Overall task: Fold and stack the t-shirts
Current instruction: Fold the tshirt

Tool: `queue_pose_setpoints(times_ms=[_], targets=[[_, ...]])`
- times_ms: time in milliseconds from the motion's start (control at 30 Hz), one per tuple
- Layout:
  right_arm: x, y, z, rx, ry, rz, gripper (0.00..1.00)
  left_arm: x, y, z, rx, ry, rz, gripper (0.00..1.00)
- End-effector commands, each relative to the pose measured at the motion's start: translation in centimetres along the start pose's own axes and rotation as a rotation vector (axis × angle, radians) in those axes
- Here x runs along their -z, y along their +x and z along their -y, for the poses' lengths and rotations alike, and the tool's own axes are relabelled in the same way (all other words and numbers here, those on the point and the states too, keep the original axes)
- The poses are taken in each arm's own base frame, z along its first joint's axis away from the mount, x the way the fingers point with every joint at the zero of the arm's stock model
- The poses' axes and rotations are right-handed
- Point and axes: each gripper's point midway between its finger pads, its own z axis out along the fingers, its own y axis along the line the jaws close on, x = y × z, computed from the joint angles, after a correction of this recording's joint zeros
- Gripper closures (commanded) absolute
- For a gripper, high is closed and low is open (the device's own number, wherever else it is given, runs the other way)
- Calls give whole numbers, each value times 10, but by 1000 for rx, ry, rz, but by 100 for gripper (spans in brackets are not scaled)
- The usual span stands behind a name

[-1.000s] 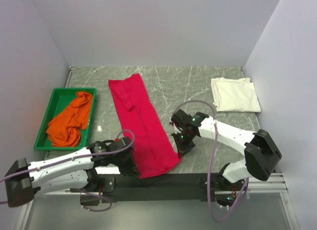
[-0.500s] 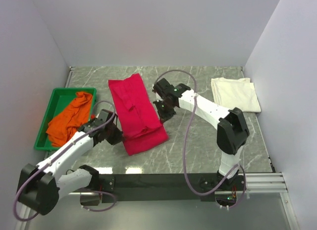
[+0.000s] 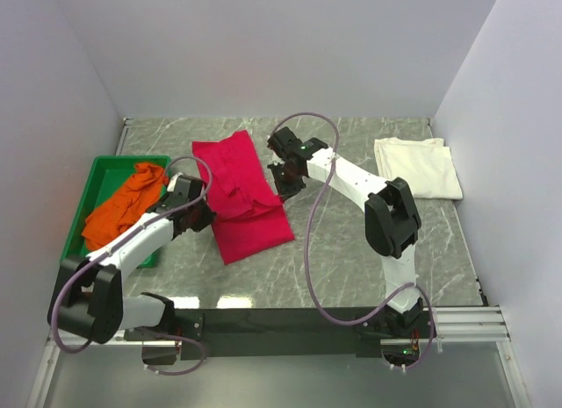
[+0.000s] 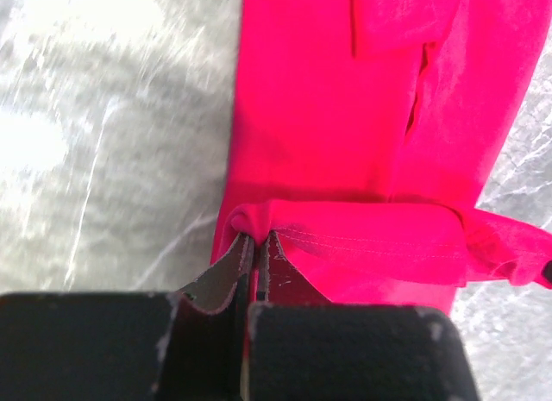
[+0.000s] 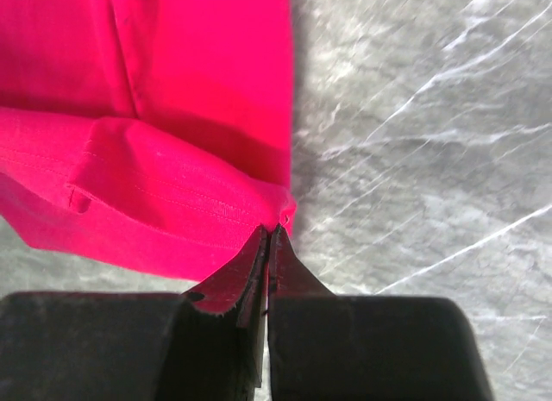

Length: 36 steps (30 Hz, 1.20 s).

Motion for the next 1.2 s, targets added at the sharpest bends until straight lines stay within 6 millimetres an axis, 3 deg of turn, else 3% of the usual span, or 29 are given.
queue_pose_setpoints(times_ms=[0,133,500,667,767,800,933,967,1033,1067,1167], targets=[[3,-30,3,3,6,99,100,-5,-29,20,-64,54,96,99],[0,-39,3,-1,-3,127,100,-12,-33,22,-70,47,109,99],[-20,-49,3,7,-5,142,100,-25,-32,1,-24,-15,130,99],[-29,-51,5,1,2,147,100,-33,-31,1,-19,-16,118,82],[-29,-55,4,2,-3,157,95,-33,-32,-3,-15,-35,128,75],[-26,-59,3,2,-6,167,88,-30,-34,-2,-11,-32,136,74],[-4,-69,-4,1,-34,237,74,-13,-43,0,10,-29,176,66],[12,-77,-8,0,-52,289,72,-9,-43,-1,12,-29,178,61],[20,-72,-10,4,-63,308,64,5,-46,5,23,18,196,52],[36,-79,-13,1,-80,362,63,10,-44,8,26,35,194,44],[43,-68,-20,11,-113,384,62,26,-28,20,21,116,167,31]])
